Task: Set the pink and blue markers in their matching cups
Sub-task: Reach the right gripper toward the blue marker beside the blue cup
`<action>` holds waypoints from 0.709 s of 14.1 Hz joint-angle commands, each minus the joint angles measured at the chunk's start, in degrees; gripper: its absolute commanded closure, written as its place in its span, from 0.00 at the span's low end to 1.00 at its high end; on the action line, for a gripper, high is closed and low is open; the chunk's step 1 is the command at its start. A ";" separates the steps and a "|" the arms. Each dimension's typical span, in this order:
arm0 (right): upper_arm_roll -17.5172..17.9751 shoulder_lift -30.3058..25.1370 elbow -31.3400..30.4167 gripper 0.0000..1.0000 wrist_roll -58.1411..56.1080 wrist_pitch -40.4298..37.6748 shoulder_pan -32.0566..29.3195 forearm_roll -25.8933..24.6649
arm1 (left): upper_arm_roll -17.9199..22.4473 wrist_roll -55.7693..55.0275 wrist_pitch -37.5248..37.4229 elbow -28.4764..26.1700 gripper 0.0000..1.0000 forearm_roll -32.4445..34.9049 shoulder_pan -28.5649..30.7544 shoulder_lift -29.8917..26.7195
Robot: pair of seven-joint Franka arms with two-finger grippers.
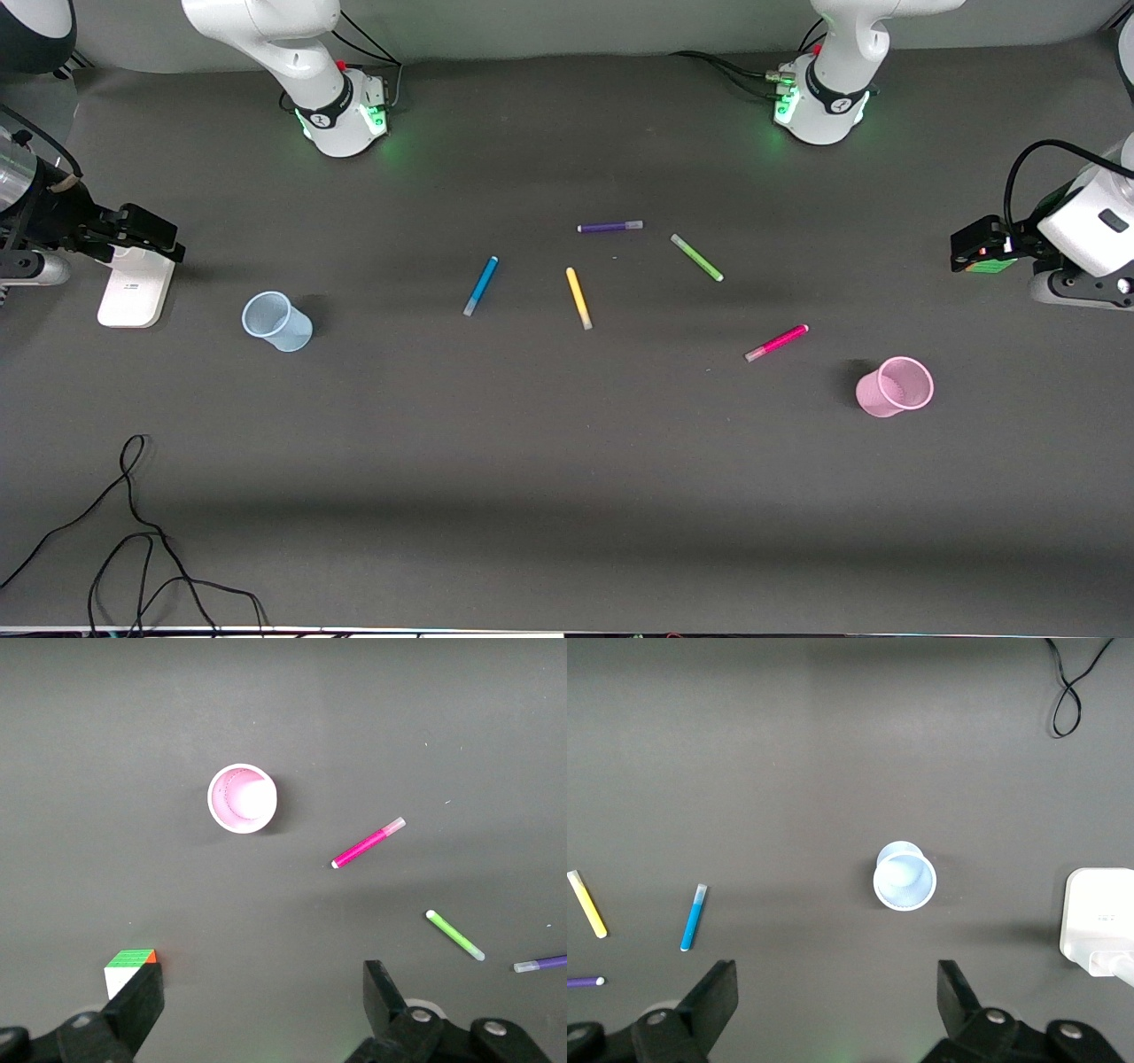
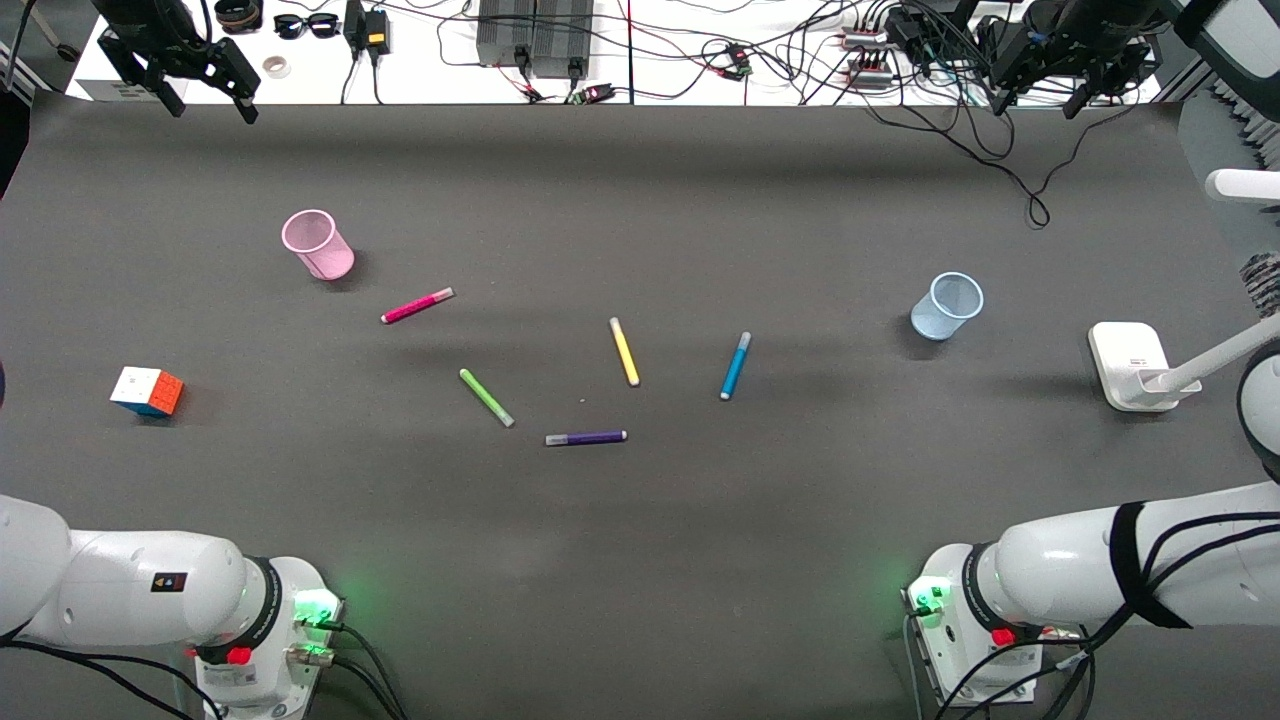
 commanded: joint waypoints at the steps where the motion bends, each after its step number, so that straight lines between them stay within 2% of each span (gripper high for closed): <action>1: -0.45 0.69 0.26 0.00 -0.07 0.49 0.39 1.16 | 0.58 -1.15 -1.23 0.53 0.00 -0.53 -0.65 -0.47; 4: 0.17 0.78 -1.24 0.00 0.20 0.58 0.57 1.94 | 0.58 -0.97 -1.23 0.71 0.00 -0.53 -0.65 -0.30; 5: 0.26 1.21 -2.64 0.00 0.37 0.75 0.74 5.69 | 0.67 -0.88 -1.23 0.88 0.00 -0.53 -0.65 -0.21; 7: 0.34 5.23 -3.53 0.00 5.87 4.51 1.71 11.42 | 0.58 -0.36 -1.23 0.89 0.00 -0.53 -0.65 0.05; 10: 4.02 12.80 -2.92 0.00 15.90 10.05 3.47 14.08 | 0.23 -0.44 -1.41 0.80 0.00 -0.80 -1.44 0.23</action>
